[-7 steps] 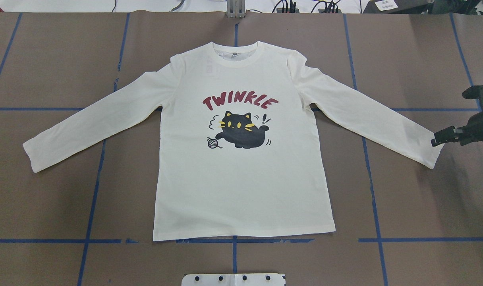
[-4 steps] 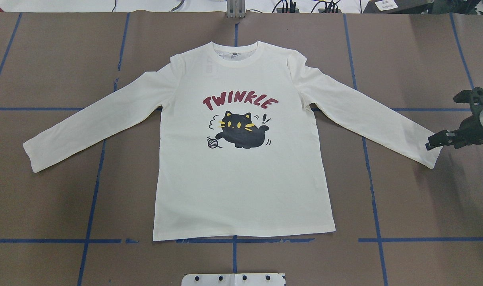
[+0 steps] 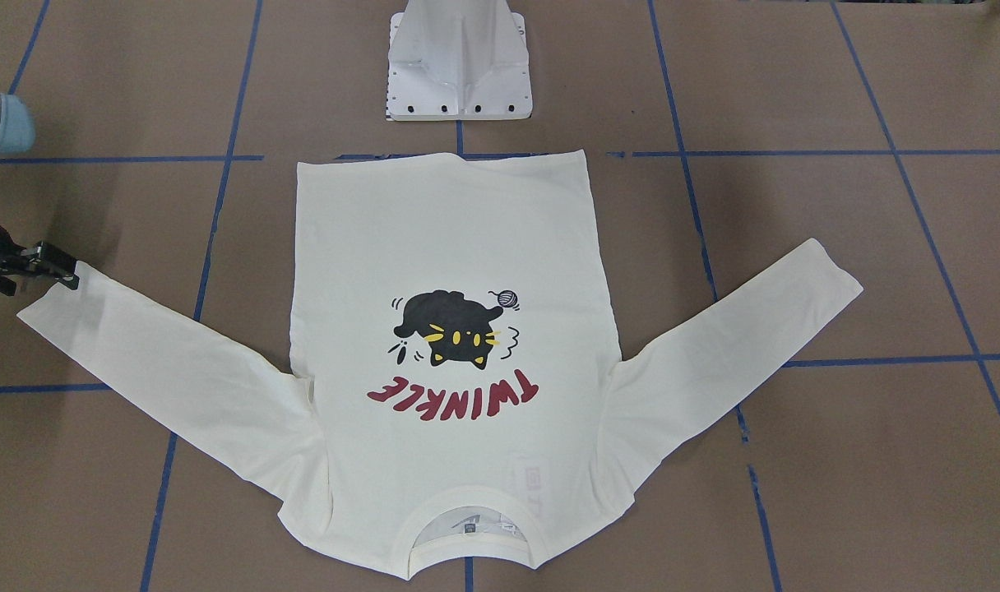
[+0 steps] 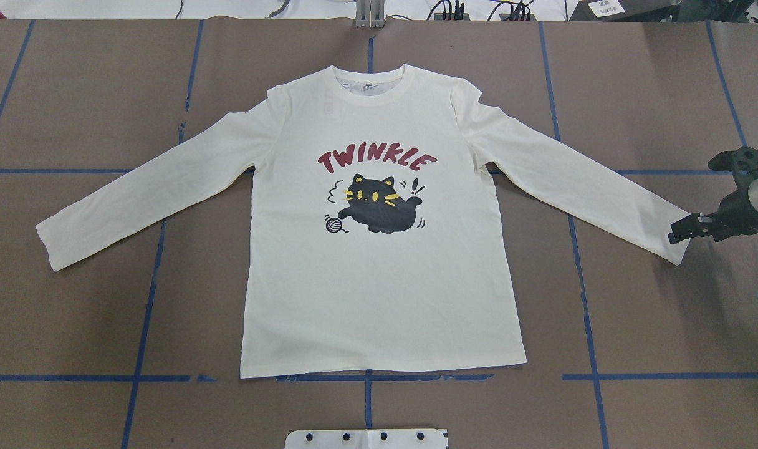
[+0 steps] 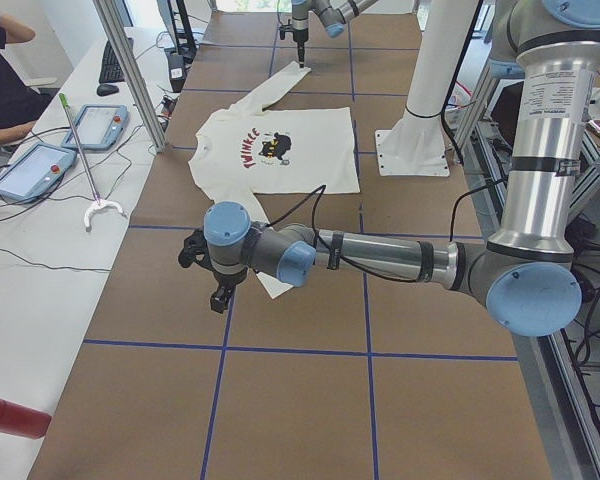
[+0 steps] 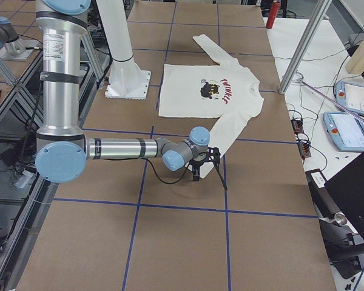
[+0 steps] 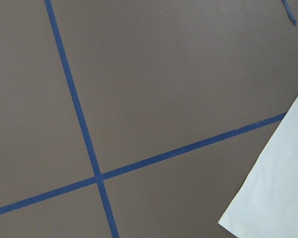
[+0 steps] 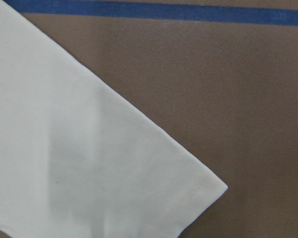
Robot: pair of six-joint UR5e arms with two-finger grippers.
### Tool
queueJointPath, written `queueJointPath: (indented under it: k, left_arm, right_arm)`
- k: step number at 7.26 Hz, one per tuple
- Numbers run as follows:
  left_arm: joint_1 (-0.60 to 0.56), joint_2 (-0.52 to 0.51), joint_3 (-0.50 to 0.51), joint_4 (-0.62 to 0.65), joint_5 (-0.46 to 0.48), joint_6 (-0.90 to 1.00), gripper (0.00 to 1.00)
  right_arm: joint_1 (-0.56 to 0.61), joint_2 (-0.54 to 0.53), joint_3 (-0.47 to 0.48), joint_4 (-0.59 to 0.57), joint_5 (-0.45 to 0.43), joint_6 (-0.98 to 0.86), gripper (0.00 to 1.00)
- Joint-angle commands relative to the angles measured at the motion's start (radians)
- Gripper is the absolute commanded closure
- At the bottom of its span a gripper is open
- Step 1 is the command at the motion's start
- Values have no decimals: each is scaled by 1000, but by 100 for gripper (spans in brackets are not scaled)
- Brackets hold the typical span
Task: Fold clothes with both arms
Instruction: 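Lower the right gripper to the cuff of the sleeve nearest it and grasp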
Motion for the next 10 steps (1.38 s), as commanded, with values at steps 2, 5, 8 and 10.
queueJointPath:
  k: [2, 5, 8, 10]
  left_arm:
    - [0, 1, 1, 0, 0, 0, 0]
    - [0, 1, -2, 0, 0, 2, 0]
    - [0, 1, 0, 0, -2, 2, 0]
    - [0, 1, 0, 0, -2, 2, 0]
  right_arm:
    - [-10, 5, -20, -1, -5, 0, 0]
    - [-12, 6, -20, -1, -11, 6, 64]
    - [-9, 8, 3, -2, -10, 5, 93]
    - [-8, 11, 18, -2, -10, 5, 100]
